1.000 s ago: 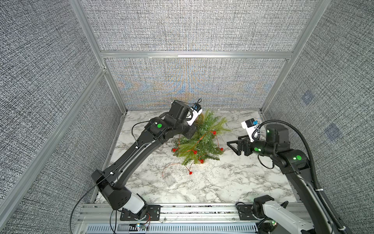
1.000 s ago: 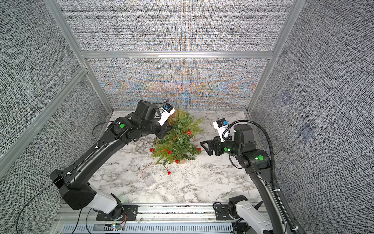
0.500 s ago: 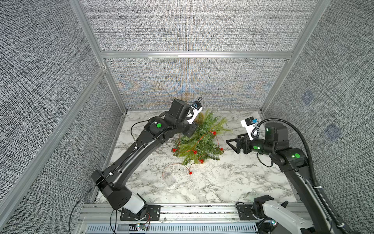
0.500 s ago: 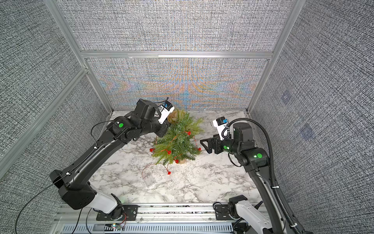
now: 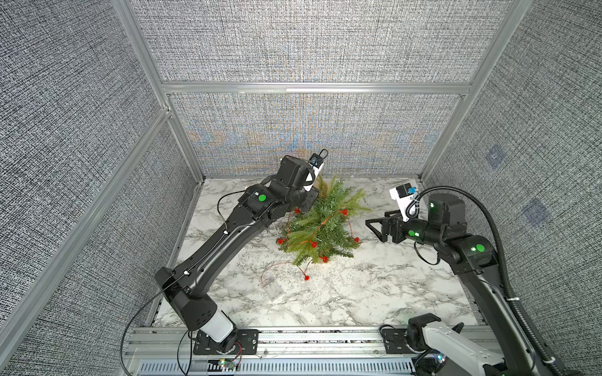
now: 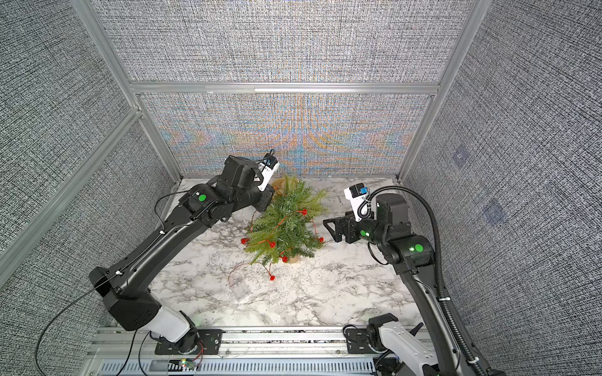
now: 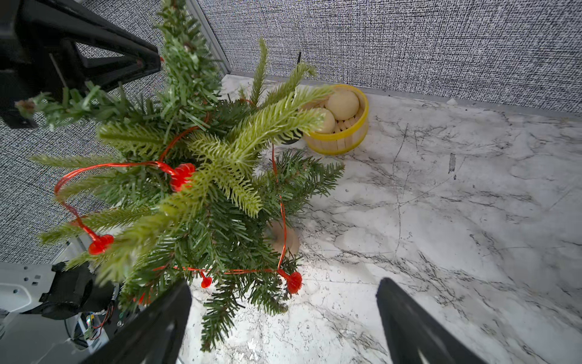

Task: Remove string lights from the small christmas tree
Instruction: Pick up the light string from the Christmas tree.

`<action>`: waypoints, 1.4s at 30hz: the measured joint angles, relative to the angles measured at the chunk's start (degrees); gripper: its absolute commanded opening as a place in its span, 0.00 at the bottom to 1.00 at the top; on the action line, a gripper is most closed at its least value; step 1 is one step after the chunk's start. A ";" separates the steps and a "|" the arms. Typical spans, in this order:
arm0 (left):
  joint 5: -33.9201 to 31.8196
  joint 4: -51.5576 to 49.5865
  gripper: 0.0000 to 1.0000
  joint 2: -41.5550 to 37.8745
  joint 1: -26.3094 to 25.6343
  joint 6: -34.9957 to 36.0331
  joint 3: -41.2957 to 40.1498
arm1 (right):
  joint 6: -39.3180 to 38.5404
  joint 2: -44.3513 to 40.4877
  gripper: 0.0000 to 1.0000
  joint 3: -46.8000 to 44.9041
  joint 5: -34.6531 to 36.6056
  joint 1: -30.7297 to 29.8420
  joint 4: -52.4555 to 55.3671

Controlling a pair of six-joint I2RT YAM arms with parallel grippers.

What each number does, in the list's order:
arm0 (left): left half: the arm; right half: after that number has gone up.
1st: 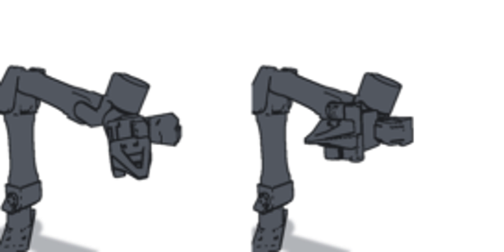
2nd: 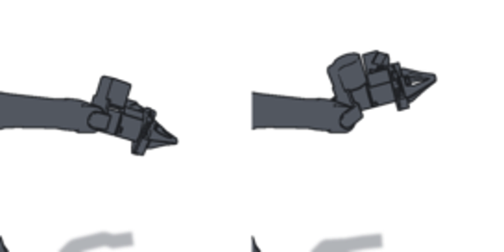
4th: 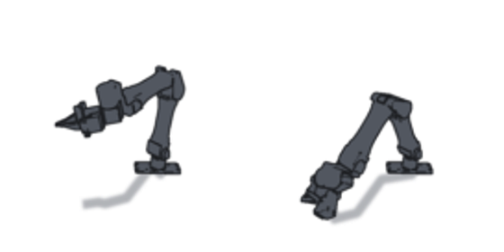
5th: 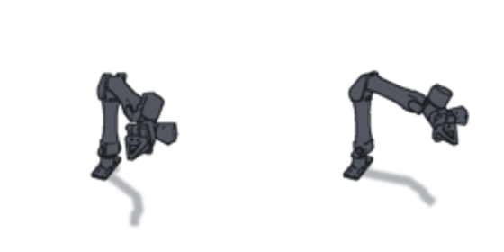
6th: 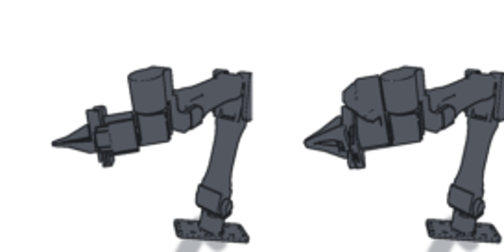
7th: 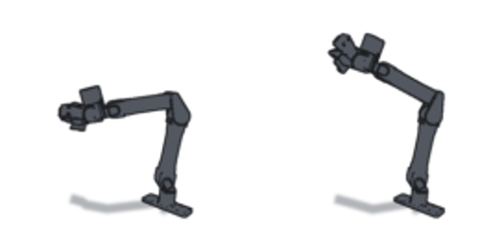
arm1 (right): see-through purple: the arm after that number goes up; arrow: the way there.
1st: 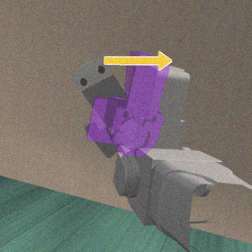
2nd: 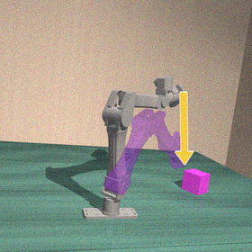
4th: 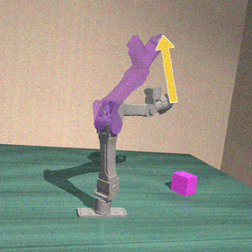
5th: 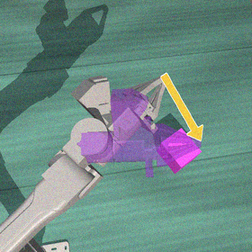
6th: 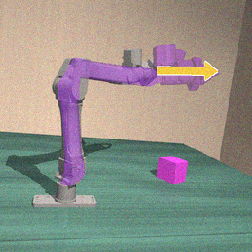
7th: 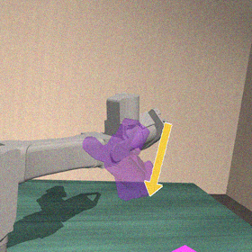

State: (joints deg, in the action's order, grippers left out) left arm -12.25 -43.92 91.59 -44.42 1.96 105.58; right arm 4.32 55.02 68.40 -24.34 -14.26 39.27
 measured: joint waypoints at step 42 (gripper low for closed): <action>-5.40 4.31 0.00 1.90 -3.04 -2.05 2.14 | 1.14 0.52 0.93 0.57 2.89 -0.02 -2.99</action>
State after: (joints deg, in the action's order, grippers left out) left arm -17.65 -39.62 93.49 -47.46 -0.10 107.72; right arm 5.45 55.55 68.97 -21.45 -14.28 36.27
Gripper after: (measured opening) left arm 0.094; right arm 0.928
